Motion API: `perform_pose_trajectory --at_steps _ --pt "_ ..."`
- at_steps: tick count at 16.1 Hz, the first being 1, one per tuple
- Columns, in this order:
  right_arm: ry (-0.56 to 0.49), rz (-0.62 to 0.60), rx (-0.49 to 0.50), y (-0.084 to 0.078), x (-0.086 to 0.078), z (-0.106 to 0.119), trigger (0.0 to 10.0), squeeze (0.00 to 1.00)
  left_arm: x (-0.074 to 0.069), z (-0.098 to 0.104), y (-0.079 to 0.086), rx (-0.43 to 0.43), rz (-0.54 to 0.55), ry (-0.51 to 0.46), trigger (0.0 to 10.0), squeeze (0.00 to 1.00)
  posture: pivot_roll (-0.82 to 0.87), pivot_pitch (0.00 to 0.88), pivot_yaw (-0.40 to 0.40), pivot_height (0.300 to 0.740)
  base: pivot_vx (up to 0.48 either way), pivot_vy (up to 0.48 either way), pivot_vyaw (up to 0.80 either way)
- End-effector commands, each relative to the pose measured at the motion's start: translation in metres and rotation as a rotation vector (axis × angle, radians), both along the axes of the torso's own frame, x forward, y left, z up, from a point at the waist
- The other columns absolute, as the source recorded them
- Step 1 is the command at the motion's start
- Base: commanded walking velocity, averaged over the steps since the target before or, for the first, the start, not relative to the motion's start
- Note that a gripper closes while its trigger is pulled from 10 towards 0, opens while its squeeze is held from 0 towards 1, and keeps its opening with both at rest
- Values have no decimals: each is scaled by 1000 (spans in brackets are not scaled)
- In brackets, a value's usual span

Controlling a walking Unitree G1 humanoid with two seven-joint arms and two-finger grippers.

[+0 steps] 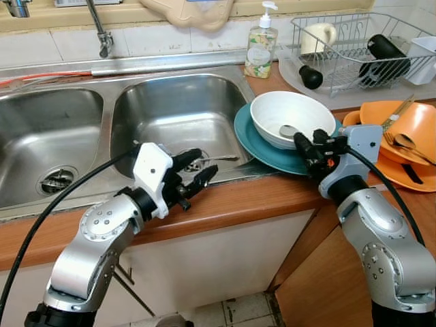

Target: Kitchen organization

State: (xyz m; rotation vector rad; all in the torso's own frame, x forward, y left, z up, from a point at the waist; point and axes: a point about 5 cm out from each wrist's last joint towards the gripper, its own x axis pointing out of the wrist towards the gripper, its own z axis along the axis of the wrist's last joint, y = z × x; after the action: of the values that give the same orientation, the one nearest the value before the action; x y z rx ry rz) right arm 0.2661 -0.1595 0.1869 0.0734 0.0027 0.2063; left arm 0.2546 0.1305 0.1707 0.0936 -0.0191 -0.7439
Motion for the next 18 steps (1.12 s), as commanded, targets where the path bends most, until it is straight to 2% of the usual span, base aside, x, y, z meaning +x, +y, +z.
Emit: perform_pose_trajectory --at_steps 1,9,12,14,16,18 --pt "-3 -17 6 -3 1 -1 0 0 -2 2 -2 11 -8 -8 10000 0 -20 0 35 740 0 0 0" --pt "-21 -25 0 -6 3 2 0 0 1 5 -4 15 -10 -21 10000 0 -21 0 34 740 0 0 0" --pt "-52 -24 10 -7 4 11 0 0 4 10 -5 35 -10 -62 10000 0 -19 0 33 740 0 0 0" --pt "-118 9 72 -2 5 27 0 0 10 18 -9 137 -13 -173 10000 0 -17 0 32 740 0 0 0" --pt "-149 132 58 16 3 39 0 0 20 30 -17 217 -21 -293 10000 0 -15 0 30 740 0 0 0" --pt "-151 215 51 27 -1 43 0 0 26 35 -20 295 -16 -371 10000 0 -15 0 29 740 0 0 0"
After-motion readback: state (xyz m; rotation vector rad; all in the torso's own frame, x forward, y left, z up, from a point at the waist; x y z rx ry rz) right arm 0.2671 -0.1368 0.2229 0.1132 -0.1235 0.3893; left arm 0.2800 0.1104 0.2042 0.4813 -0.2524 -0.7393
